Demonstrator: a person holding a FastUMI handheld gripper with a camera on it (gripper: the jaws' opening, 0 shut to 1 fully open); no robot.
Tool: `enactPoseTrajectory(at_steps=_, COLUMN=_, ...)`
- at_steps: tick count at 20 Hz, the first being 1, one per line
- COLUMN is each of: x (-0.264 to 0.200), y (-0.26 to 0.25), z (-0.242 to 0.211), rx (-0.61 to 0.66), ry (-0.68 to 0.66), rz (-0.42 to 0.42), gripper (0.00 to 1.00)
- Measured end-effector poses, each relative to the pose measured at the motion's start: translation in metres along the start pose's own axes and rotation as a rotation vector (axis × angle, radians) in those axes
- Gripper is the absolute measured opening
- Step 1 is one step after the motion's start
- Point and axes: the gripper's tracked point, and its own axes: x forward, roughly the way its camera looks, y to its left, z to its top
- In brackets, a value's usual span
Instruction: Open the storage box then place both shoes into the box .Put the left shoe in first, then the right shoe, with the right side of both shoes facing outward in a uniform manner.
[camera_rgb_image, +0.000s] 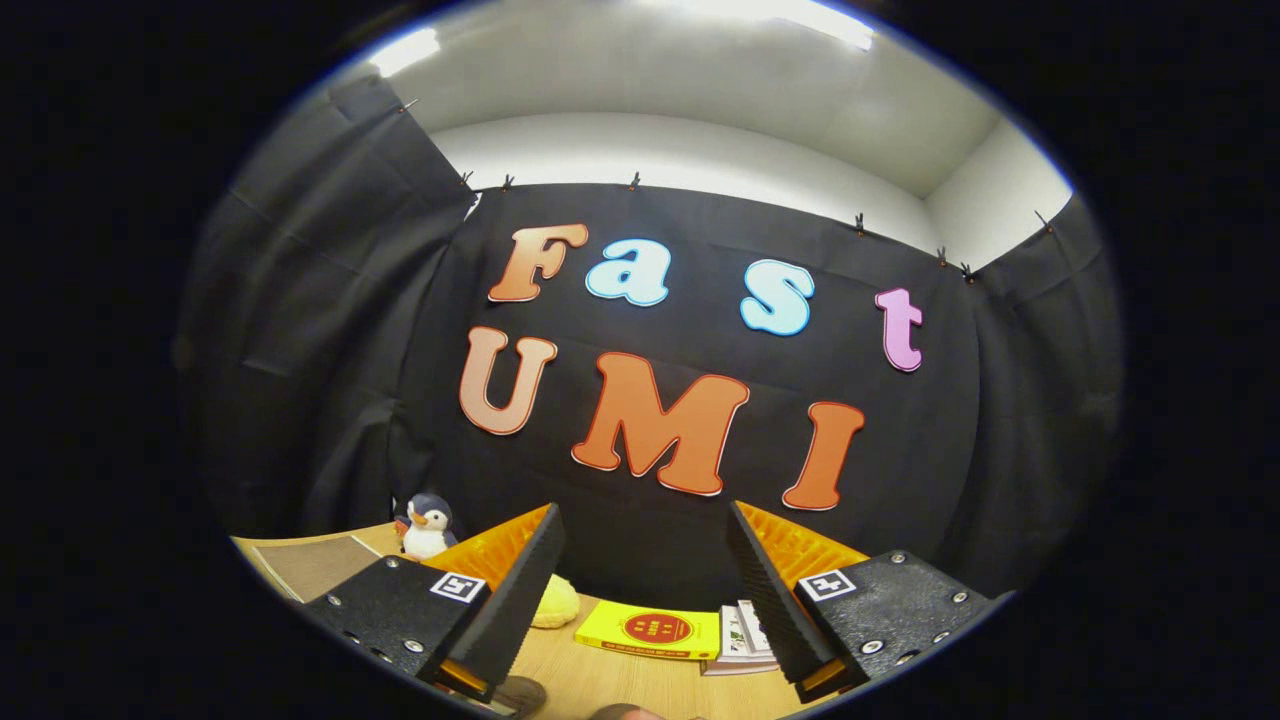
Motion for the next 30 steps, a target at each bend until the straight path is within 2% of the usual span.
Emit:
enactPoseTrajectory(at_steps=9, x=0.002, y=-0.008, z=-0.01, rx=0.03, ry=0.037, rz=-0.019, gripper=0.98)
enactPoseTrajectory(at_steps=17, x=-0.004, y=-0.016, z=-0.029, rx=0.07, ry=0.089, rz=0.001, gripper=0.98)
enactPoseTrajectory(at_steps=22, x=-0.005, y=-0.001, z=-0.045, rx=0.124, ry=0.138, rz=0.056, gripper=0.98)
enactPoseTrajectory(at_steps=30, x=-0.014, y=0.074, z=-0.078, rx=0.288, ry=0.273, rz=0.293, gripper=0.98)
